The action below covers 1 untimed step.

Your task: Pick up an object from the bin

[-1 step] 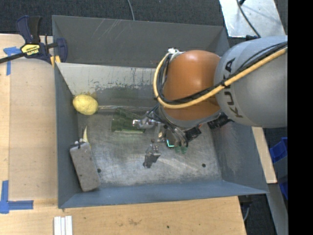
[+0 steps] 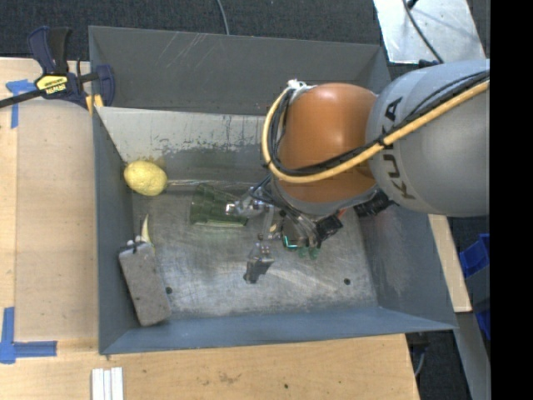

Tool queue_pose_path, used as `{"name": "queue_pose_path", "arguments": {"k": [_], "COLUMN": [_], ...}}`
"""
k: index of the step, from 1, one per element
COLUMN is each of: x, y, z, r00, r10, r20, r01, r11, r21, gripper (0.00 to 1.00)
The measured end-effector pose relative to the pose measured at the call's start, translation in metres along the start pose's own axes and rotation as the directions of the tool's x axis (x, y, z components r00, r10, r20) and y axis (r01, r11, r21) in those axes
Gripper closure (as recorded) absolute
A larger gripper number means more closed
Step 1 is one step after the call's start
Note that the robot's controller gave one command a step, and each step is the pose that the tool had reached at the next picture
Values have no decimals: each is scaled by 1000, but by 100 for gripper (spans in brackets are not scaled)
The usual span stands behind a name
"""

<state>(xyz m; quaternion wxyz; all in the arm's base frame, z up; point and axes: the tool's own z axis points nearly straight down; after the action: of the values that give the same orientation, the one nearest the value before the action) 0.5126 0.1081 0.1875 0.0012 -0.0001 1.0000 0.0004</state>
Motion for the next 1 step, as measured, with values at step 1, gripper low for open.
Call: {"name": "queue_pose_path", "arguments": {"k": [1], "x": [-9], "y": [-2], "z": [-3], "r00": [999], "r10": [-35], "r20": [-4], "r01": [35], "r11": [999], "r21": [0], "gripper": [0]}}
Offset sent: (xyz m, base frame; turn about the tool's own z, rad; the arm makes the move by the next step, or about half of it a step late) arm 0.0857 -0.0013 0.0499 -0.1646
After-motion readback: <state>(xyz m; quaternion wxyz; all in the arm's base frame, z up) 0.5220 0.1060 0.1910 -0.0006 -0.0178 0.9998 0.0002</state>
